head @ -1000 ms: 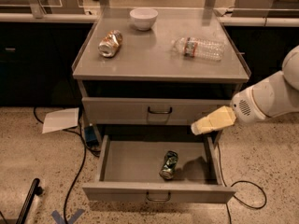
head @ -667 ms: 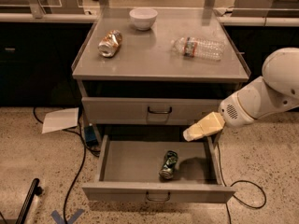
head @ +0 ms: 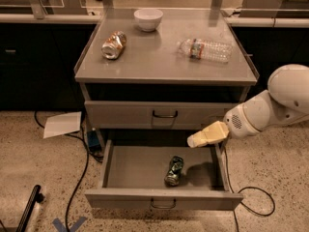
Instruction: Pick green can from middle drawer and place on counter
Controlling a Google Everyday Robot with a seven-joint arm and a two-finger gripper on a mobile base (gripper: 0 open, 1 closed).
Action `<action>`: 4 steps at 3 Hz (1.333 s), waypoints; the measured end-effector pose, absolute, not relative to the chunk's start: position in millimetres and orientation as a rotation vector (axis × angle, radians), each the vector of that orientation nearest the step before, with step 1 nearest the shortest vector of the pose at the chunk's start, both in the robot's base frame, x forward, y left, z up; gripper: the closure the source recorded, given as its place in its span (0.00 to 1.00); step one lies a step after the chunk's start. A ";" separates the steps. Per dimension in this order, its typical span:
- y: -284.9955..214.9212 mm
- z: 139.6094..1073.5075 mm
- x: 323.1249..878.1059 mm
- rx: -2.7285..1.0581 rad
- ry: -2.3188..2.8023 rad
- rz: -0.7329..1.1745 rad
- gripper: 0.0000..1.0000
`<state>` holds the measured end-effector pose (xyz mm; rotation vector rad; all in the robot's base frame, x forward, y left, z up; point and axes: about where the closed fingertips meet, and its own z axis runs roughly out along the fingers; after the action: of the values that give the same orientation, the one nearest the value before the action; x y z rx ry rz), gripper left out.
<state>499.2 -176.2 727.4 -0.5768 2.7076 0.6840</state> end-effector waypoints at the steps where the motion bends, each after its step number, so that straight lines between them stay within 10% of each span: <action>1: -173.2 685.5 507.8 -0.466 2.725 0.799 0.00; 4: -157.1 616.5 519.8 -0.337 2.791 0.906 0.00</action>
Offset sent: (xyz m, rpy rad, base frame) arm 0.0300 0.0146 -0.1206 0.1698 0.1339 -0.1573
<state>519.8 -157.1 616.5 -0.3373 2.7914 0.9065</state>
